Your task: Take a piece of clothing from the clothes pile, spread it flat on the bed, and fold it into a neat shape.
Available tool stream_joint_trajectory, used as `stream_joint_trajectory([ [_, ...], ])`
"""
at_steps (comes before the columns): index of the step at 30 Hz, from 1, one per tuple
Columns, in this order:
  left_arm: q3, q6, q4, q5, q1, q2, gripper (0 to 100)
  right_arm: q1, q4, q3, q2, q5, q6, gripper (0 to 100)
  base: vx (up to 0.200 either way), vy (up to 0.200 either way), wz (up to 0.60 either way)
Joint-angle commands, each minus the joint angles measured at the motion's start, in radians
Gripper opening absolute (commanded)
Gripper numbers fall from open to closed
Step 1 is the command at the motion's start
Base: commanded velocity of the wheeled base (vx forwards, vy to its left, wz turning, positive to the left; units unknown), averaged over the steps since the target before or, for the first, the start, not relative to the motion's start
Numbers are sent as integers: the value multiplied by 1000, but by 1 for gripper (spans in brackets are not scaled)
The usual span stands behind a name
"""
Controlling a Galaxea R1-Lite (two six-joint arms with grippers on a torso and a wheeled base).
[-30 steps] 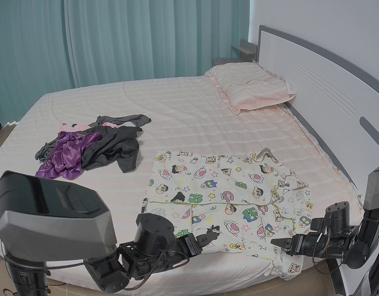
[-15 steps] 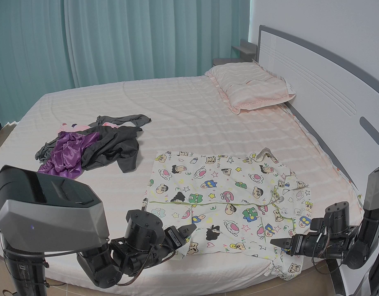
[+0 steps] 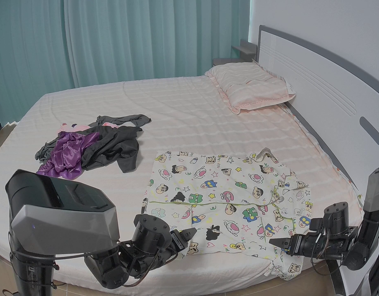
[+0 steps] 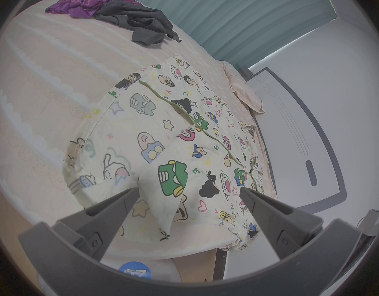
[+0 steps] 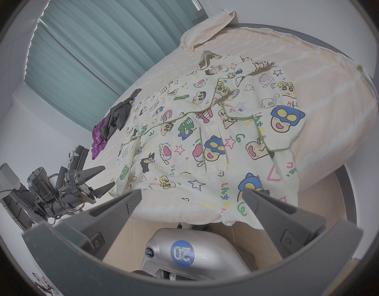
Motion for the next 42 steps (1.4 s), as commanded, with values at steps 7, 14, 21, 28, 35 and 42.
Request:
stream_joint_trajectory([
  [7,-35,31,43,8,0,28,100,2,1,16,-33,-10,2,100,0,0,0],
  [14,-75,56,46,25,6,54,100,2,1,16,-34,-13,2,100,0,0,0],
  [21,-118,58,94,27,15,56,100,1,-1,16,-36,-13,1,100,0,0,0],
  [28,-90,56,106,27,17,28,100,1,-1,16,-36,-18,1,100,0,0,0],
  [35,-75,54,108,21,37,-42,100,1,-1,16,-36,-18,1,100,0,0,0],
  [42,-106,58,129,14,67,-15,100,1,-1,16,-37,-18,1,100,0,0,0],
])
